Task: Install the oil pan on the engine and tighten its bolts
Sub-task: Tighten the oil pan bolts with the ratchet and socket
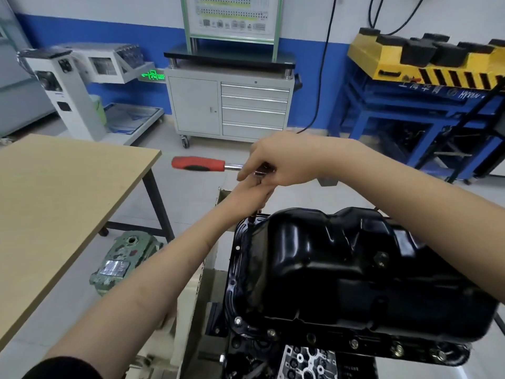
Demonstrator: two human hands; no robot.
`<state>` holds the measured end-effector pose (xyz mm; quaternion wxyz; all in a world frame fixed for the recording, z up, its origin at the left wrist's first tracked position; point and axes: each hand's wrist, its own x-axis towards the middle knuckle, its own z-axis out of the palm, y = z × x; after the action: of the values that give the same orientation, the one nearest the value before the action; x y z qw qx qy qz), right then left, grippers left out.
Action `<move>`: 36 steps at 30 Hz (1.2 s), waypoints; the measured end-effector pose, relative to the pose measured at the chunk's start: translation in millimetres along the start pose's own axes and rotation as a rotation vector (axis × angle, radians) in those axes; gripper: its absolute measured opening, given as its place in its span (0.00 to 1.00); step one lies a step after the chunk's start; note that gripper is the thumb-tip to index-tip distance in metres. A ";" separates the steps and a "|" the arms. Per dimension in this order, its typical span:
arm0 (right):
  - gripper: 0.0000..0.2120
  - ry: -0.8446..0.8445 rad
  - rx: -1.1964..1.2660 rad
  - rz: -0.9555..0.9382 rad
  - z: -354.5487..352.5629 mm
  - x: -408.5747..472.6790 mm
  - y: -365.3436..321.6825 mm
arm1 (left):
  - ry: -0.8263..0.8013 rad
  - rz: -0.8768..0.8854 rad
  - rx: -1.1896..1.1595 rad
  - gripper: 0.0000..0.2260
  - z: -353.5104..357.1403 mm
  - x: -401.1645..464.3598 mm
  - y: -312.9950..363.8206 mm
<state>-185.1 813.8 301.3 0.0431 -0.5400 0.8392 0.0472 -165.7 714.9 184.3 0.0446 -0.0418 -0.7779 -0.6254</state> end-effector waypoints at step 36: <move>0.20 0.059 0.091 0.414 0.0 3.9 -17.4 | -0.059 0.041 -0.017 0.13 -1.7 -1.3 -14.2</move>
<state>-170.9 803.1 300.2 0.0323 -0.3548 0.9344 0.0015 -166.1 710.2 170.7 0.0341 -0.0767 -0.7725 -0.6295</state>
